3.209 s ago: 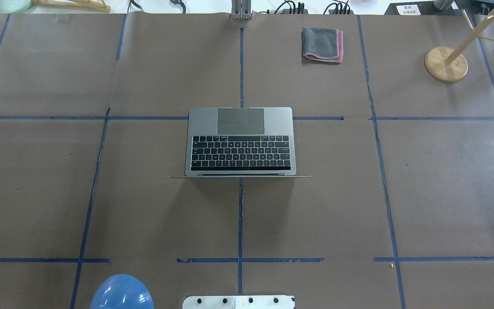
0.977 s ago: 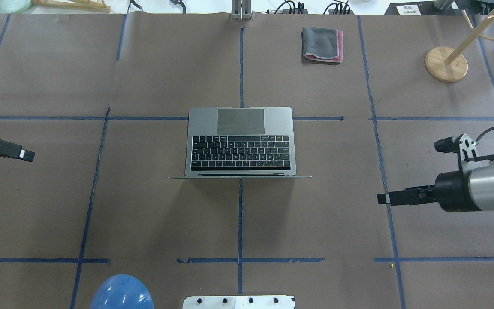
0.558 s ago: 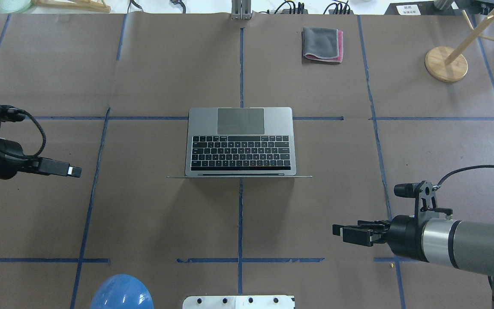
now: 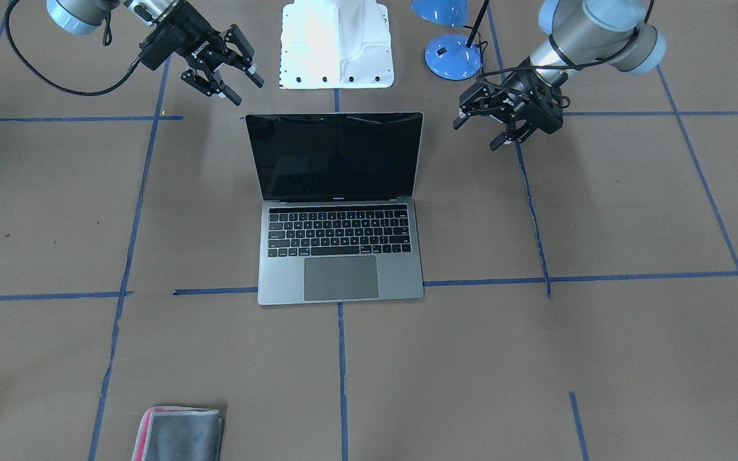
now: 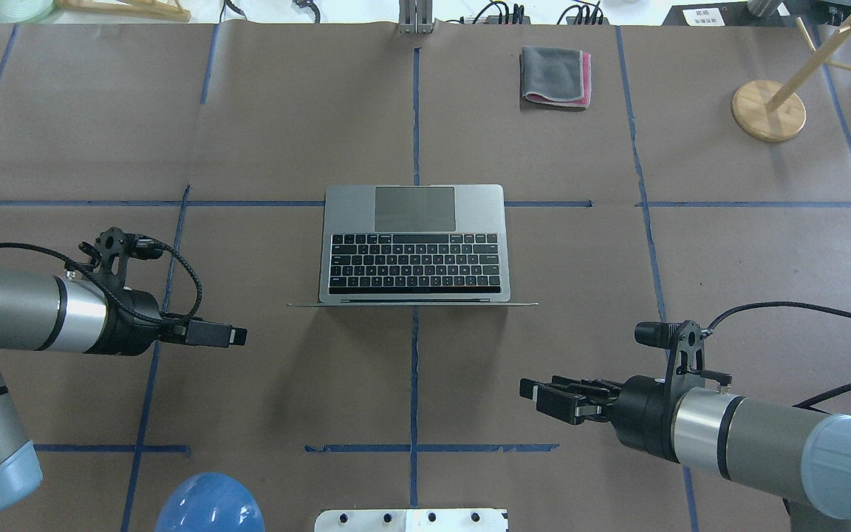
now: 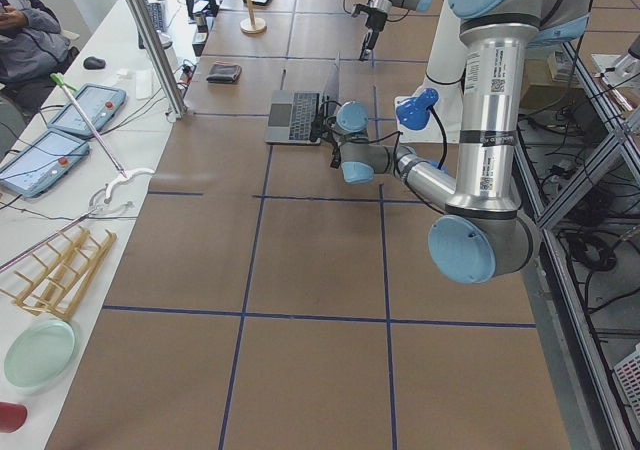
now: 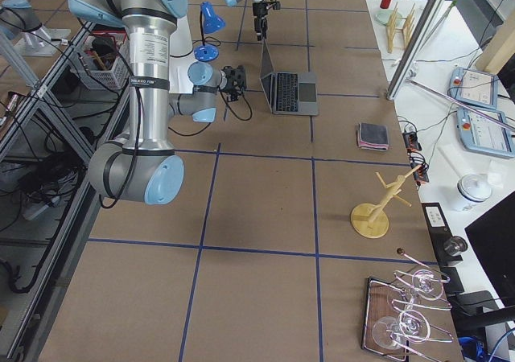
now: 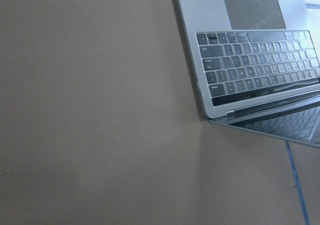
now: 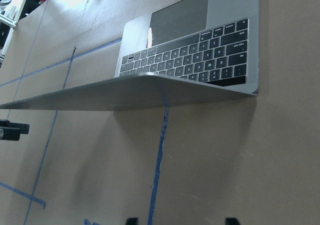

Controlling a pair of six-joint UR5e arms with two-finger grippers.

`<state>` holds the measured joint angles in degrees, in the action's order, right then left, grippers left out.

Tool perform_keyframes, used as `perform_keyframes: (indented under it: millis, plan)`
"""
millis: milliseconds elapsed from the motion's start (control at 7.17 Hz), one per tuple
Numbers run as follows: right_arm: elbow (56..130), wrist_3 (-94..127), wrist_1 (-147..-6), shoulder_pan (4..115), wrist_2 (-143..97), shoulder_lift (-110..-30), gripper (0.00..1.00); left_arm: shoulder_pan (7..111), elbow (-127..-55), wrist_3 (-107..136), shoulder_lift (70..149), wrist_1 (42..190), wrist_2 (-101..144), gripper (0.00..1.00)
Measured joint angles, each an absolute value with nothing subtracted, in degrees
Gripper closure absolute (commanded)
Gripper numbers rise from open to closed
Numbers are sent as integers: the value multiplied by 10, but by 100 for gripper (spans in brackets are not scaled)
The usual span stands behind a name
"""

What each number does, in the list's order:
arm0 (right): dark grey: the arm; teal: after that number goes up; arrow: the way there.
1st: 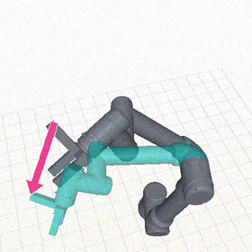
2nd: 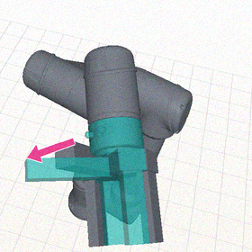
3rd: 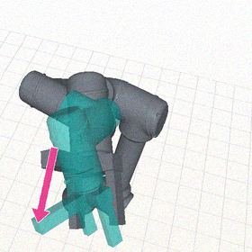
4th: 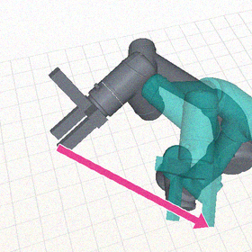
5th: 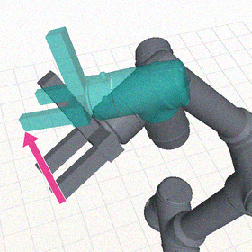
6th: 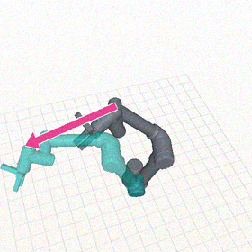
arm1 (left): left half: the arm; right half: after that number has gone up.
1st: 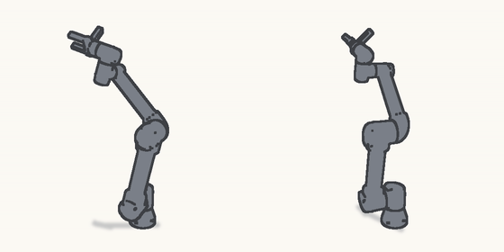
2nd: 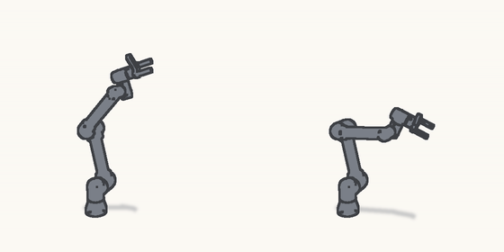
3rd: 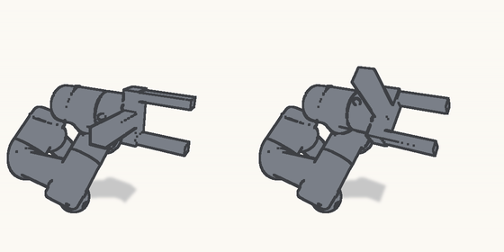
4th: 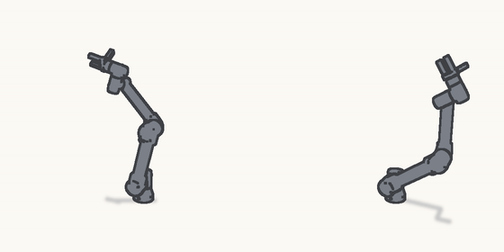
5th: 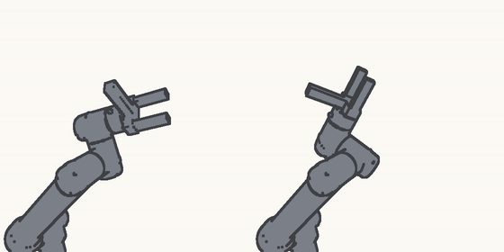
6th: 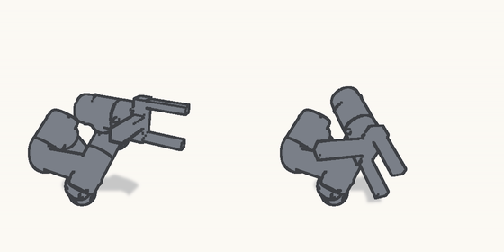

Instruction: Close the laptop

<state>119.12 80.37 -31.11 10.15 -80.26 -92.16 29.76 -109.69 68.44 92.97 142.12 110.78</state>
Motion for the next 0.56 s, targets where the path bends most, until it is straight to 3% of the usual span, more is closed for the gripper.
perform_keyframes:
  millis: [140,279,558]
  plan:
    - [1182,804,-311,101,-792,-906,70,273,-1097,692,940,1421,1078,36]
    - [1177,805,-311,101,-786,-897,80,255,-1096,707,954,1420,1058,64]
    - [1172,805,-311,100,-772,-890,82,239,-1096,756,985,1418,1045,89]
